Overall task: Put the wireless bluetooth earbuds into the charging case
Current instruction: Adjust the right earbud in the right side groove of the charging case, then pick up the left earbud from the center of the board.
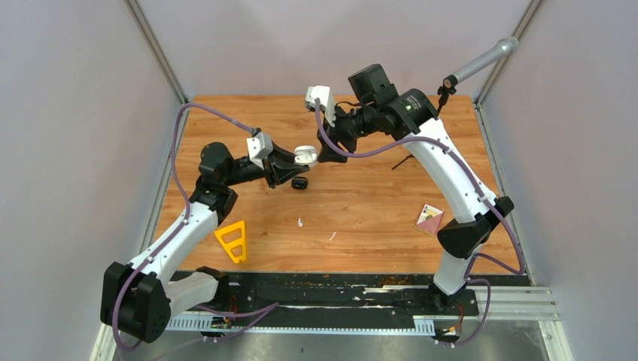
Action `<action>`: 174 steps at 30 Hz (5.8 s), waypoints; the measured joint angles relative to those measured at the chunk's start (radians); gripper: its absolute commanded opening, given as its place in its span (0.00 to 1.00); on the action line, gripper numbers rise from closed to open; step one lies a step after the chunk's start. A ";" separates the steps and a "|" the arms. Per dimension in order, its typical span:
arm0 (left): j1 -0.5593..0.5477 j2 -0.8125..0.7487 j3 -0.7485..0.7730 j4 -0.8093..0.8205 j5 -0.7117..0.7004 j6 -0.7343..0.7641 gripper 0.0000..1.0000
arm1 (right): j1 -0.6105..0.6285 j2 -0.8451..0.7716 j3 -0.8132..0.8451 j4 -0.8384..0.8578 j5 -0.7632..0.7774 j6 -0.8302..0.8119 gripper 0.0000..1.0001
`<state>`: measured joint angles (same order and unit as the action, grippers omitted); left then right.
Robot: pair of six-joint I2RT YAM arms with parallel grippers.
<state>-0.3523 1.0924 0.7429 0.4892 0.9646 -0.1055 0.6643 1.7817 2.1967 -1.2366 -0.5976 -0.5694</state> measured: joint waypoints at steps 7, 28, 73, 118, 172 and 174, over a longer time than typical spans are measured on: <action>0.000 0.000 0.000 -0.006 0.006 0.016 0.00 | 0.000 0.016 0.003 0.004 -0.023 0.056 0.49; 0.000 0.000 0.000 -0.006 0.003 0.018 0.00 | -0.013 0.017 -0.002 0.005 -0.112 0.073 0.66; 0.032 0.000 0.000 -0.028 -0.071 -0.018 0.00 | -0.137 -0.170 -0.354 0.177 -0.044 0.186 0.44; 0.165 -0.161 0.017 -0.104 -0.260 -0.093 0.00 | 0.288 0.386 -0.481 0.281 0.110 -0.840 0.34; 0.165 -0.127 0.017 -0.103 -0.257 -0.111 0.00 | 0.257 0.517 -0.277 0.176 0.090 -0.570 0.10; 0.165 -0.113 0.021 -0.108 -0.251 -0.097 0.00 | 0.237 0.517 -0.268 0.172 0.045 -0.497 0.10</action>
<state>-0.1871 0.9791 0.7635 0.3817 0.7132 -0.2024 0.9012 2.2990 1.9285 -1.0645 -0.5522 -1.0664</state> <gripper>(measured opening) 0.333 0.169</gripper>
